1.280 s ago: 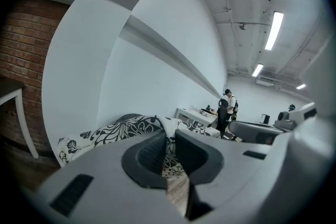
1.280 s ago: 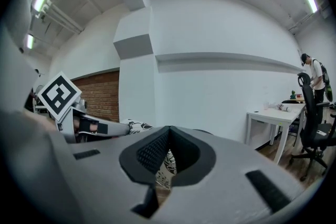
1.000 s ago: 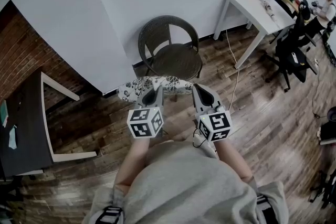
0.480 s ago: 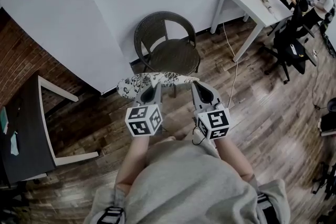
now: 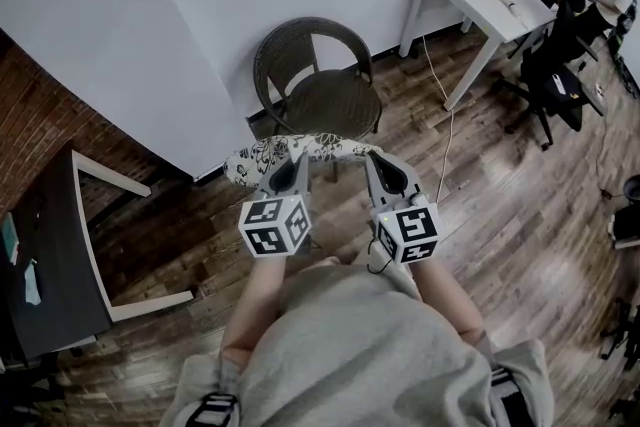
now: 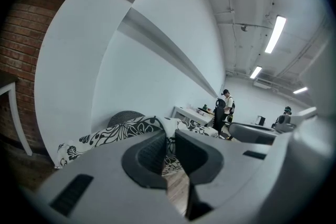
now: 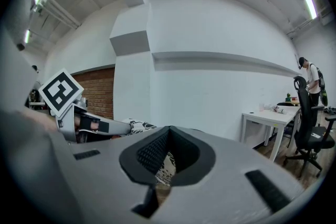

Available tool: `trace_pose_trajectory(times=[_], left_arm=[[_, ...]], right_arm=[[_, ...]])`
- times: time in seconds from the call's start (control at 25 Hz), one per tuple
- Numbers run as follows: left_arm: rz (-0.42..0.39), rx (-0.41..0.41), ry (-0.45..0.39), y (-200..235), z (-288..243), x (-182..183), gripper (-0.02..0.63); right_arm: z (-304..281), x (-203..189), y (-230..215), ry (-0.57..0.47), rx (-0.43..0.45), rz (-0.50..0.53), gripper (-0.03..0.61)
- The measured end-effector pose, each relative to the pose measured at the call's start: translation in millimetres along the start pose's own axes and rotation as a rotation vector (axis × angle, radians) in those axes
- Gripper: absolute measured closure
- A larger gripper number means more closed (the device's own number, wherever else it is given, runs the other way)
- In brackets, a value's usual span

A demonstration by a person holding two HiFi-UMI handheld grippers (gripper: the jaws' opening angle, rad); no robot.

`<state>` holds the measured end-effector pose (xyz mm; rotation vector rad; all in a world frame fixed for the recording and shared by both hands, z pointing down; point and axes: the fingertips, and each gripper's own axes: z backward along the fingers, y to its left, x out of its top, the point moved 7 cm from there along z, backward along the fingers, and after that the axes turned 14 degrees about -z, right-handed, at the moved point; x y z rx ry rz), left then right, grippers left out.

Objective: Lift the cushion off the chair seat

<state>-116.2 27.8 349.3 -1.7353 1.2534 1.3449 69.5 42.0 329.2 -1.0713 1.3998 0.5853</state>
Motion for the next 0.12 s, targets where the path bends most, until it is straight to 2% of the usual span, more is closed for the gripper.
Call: trace_pose_trajectory(times=[0.12], left_arm=[[0.0,-0.007,0.003,2.1,-1.7,-0.1,0.578]], right_arm=[[-3.2,-0.5,0.6,0.002,-0.002,0.0,0.584]])
